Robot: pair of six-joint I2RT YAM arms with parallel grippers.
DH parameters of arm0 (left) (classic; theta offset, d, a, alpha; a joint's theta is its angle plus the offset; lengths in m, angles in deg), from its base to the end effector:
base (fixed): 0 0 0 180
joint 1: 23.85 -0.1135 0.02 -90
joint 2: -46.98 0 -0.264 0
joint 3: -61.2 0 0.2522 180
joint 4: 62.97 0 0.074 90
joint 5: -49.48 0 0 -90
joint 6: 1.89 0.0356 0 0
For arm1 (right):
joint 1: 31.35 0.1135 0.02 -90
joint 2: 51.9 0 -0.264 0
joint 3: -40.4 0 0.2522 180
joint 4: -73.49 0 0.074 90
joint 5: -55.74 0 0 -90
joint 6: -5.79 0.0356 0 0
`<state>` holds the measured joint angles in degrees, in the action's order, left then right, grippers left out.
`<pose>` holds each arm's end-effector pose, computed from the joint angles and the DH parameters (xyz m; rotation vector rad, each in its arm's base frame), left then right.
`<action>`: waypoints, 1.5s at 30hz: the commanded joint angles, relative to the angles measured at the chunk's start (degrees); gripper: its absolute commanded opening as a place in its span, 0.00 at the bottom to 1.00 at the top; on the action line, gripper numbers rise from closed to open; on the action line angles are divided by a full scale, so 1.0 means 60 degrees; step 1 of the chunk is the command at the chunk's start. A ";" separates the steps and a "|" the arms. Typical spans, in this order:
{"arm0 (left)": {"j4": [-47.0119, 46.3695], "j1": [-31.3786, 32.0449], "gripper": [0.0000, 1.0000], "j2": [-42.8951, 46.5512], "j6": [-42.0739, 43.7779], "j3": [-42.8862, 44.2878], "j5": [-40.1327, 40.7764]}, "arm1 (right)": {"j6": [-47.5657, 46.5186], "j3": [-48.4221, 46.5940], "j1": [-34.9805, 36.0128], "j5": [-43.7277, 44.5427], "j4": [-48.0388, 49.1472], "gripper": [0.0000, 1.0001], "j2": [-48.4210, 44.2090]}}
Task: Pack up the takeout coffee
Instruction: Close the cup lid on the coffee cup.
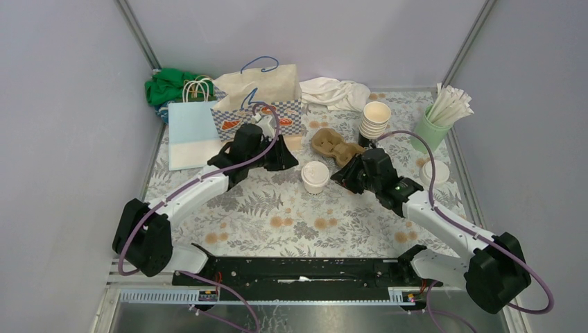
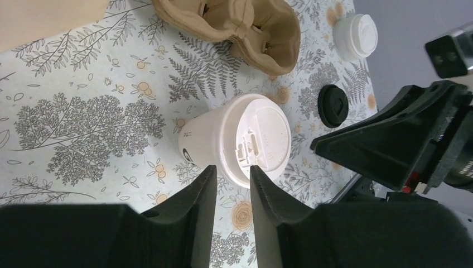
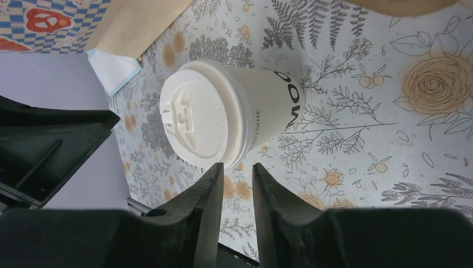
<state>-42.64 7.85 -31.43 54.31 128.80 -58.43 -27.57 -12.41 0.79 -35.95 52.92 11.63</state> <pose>0.2555 -0.1706 0.2690 0.1584 2.2482 -0.9826 0.2059 0.1306 0.2460 0.4626 2.2193 0.9158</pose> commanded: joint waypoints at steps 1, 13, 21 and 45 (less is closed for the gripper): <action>-0.0990 -0.0197 0.31 0.0025 -0.0271 -0.0184 -0.0679 | -0.0144 -0.0225 -0.0054 -0.0786 0.0488 0.32 0.0313; -0.1983 -0.0245 0.26 -0.0838 -0.0538 -0.0306 -0.1358 | -0.0163 -0.0379 -0.0040 -0.0697 0.0702 0.27 0.0768; -0.1861 -0.0247 0.18 -0.0858 -0.0534 -0.0344 -0.1018 | -0.0205 -0.0440 -0.0045 -0.0606 0.0785 0.25 0.0965; -0.2481 -0.0406 0.25 -0.0997 -0.0895 -0.0800 -0.1178 | -0.0406 -0.0603 -0.0052 -0.0244 0.0725 0.24 0.1091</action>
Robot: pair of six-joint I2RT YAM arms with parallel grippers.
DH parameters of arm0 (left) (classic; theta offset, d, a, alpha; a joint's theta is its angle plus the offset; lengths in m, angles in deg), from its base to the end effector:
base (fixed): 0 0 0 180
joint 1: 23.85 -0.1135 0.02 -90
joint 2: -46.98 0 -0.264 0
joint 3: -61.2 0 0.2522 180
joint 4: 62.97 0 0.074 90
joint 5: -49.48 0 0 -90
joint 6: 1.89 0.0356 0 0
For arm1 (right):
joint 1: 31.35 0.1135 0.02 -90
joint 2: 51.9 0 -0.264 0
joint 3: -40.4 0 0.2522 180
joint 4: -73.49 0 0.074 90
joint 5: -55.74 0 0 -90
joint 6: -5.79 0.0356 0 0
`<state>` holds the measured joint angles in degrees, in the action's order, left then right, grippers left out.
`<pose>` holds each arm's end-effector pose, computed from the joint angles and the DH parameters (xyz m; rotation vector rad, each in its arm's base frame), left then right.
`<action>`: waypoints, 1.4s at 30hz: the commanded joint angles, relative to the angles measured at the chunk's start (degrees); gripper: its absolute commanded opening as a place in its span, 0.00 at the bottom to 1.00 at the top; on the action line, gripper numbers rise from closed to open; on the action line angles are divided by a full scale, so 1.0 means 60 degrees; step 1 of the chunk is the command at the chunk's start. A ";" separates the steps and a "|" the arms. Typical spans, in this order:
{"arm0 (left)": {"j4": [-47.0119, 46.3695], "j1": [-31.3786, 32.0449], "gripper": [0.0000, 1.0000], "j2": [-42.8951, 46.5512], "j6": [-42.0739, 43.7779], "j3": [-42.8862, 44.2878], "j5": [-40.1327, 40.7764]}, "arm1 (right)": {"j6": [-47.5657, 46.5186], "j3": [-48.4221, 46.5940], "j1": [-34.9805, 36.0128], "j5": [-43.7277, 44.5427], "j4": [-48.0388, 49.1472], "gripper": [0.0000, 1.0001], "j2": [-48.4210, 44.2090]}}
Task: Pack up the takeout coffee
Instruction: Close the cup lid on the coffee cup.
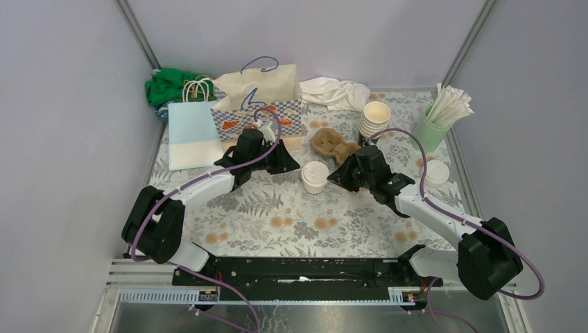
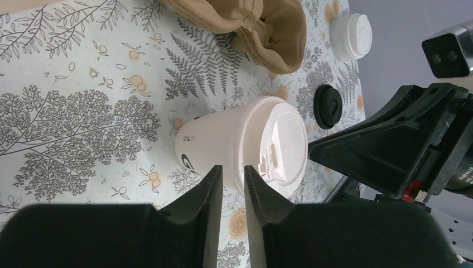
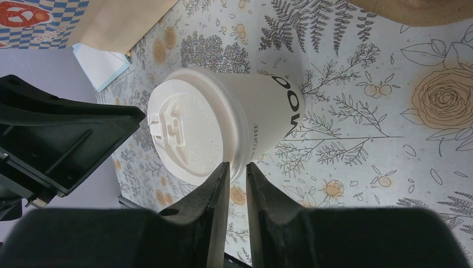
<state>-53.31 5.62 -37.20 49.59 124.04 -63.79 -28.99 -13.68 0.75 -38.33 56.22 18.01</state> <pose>0.2713 -0.1695 0.2294 0.0842 2.2746 -1.1012 0.2220 0.1423 0.2328 0.4187 2.2683 0.9220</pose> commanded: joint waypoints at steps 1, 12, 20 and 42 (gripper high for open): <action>-0.0721 -0.0034 0.26 -0.0075 -0.0123 -0.0006 -0.0303 | -0.0177 -0.0410 -0.0043 0.0145 0.0175 0.24 0.0060; -0.0945 -0.0036 0.26 -0.0462 -0.0139 0.0031 -0.0506 | -0.0239 -0.0494 -0.0052 0.0096 0.0248 0.23 0.0256; -0.1018 -0.0034 0.27 -0.0608 -0.0157 0.0001 -0.0555 | -0.0275 -0.0531 -0.0049 0.0081 0.0259 0.24 0.0257; -0.0958 -0.0034 0.18 -0.0931 -0.0013 -0.0096 -0.0494 | -0.0340 -0.0561 -0.0093 -0.0082 0.0379 0.24 0.0635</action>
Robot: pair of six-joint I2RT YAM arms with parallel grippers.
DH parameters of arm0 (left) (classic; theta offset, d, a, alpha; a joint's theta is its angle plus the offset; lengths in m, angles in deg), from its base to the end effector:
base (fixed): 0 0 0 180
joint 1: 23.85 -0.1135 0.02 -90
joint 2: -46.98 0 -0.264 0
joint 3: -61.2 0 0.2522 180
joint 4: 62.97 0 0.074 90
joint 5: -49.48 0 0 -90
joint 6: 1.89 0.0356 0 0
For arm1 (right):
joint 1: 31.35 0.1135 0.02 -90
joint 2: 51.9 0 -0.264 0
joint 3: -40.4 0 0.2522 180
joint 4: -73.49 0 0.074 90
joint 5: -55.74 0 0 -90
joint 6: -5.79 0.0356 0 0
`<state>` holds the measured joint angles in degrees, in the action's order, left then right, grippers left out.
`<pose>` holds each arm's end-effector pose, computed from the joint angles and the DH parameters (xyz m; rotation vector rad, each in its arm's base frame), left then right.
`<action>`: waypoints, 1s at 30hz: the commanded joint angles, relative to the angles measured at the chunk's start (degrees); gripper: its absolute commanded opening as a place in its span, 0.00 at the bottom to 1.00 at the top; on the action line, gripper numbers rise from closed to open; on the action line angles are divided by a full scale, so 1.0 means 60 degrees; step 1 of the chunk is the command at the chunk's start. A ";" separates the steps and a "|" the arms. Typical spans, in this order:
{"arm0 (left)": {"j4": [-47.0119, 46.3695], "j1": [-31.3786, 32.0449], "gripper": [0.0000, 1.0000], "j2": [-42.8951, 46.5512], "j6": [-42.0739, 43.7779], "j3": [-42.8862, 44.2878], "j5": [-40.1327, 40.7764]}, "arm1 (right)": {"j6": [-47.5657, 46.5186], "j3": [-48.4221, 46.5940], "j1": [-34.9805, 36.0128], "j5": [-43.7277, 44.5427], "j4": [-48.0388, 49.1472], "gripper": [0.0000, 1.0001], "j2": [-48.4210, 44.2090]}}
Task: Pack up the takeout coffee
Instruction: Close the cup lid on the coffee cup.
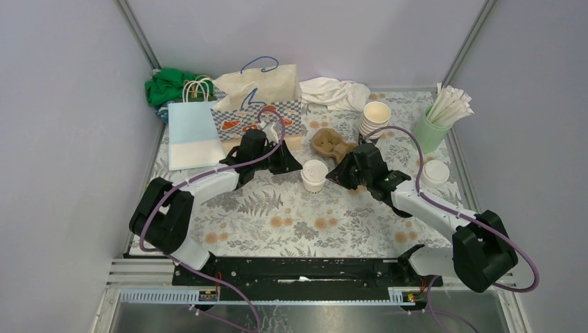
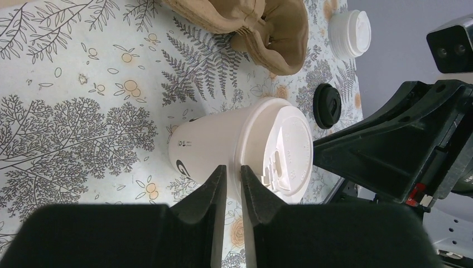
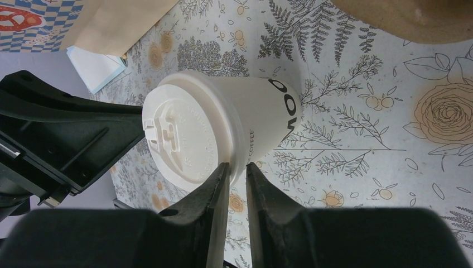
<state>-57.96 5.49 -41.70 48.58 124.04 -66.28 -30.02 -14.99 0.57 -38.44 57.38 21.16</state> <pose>0.2818 -0.1761 0.2131 0.0916 2.2821 -1.1540 0.2315 0.1473 0.2286 0.4027 2.2795 0.9057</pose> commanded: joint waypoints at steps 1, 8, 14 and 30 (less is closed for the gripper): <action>-0.0174 -0.0013 0.18 -0.0196 0.0142 -0.0107 -0.0093 | -0.0170 -0.0343 -0.0075 -0.0057 0.0155 0.24 0.0132; -0.0184 -0.0013 0.17 -0.0375 0.0164 -0.0236 -0.0031 | -0.0141 -0.0144 -0.0130 -0.0107 0.0157 0.23 0.0202; -0.0140 -0.0013 0.16 -0.0424 0.0215 -0.0377 0.0107 | -0.0143 0.0039 -0.0164 -0.0119 0.0137 0.22 0.0187; -0.0152 0.0017 0.16 -0.0351 0.0231 -0.0895 0.0378 | 0.0108 0.0939 -0.0164 -0.0241 0.0318 0.19 0.0318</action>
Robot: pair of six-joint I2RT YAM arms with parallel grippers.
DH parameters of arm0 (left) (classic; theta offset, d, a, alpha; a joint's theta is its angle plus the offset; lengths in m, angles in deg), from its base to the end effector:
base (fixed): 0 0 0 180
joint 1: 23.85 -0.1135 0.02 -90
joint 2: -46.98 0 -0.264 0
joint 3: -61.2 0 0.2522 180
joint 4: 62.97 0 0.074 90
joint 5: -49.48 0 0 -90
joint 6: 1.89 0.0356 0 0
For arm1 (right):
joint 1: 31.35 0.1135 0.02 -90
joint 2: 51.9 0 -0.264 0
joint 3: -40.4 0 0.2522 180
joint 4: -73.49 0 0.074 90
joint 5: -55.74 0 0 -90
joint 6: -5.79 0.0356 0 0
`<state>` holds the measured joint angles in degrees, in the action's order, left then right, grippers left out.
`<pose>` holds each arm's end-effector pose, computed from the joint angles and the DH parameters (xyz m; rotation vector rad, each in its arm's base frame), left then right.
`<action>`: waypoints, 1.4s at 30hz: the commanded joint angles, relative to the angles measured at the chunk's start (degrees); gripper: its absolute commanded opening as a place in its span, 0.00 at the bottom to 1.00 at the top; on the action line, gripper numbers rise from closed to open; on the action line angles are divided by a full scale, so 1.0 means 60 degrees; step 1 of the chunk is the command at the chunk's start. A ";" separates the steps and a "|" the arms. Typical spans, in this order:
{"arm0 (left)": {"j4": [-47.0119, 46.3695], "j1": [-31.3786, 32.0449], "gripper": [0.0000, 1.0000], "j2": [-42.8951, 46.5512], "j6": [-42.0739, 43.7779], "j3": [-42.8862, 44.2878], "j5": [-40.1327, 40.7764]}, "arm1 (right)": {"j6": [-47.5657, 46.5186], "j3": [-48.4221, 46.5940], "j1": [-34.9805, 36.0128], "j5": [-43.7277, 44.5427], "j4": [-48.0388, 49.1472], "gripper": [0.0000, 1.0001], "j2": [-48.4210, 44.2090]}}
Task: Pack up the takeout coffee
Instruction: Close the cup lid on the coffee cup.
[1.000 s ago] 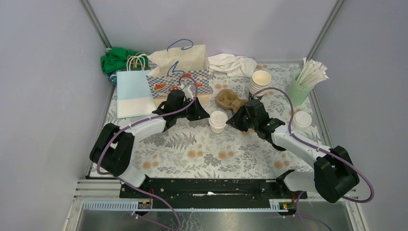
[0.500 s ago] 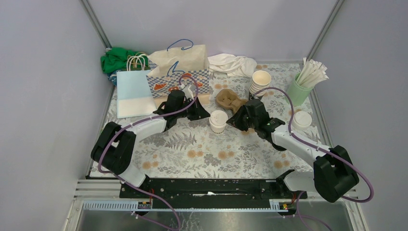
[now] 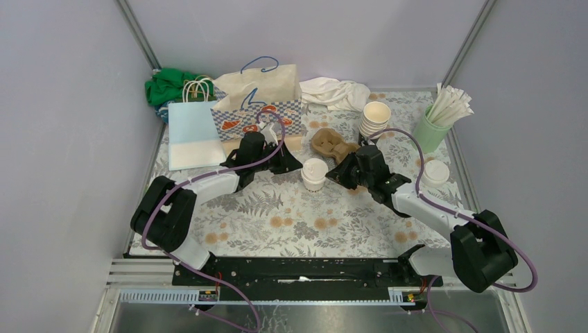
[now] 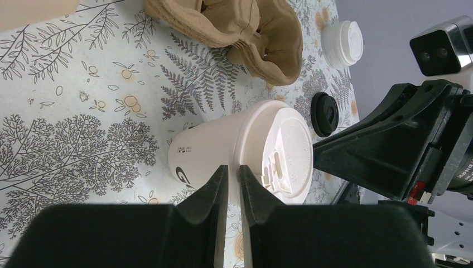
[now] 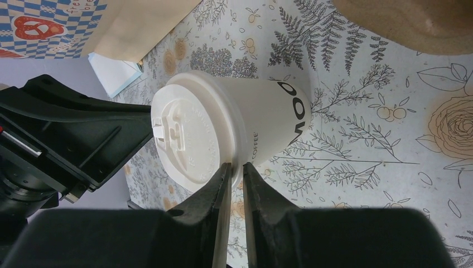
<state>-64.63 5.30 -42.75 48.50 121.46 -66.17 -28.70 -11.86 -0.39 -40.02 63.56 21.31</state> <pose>0.2826 -0.1753 0.2039 0.1006 2.2257 -1.1664 0.2324 0.1436 0.2199 0.4199 2.2351 0.9665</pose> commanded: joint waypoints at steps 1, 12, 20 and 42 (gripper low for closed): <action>0.0959 0.0057 0.16 -0.0174 0.0245 -0.0480 0.0363 | -0.0118 0.0417 -0.0004 0.0033 -0.0713 0.19 0.0301; 0.1400 0.0093 0.16 0.0017 0.0432 0.0043 0.0502 | -0.0518 -0.0349 -0.0011 0.0153 -0.1060 0.23 -0.0243; 0.2189 0.0093 0.18 0.0322 0.0646 0.1030 0.0749 | -0.1071 -0.1330 -0.0140 0.0227 -0.1699 0.26 -0.0322; 0.1905 0.0082 0.30 0.1330 0.0419 0.0918 0.0829 | -0.3882 -0.3897 -0.0558 -0.1331 -0.3497 0.69 0.0997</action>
<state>-49.75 5.62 -37.18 50.77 126.29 -62.74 -44.79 -28.72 -3.69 -45.39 48.72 25.31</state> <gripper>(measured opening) 0.301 0.630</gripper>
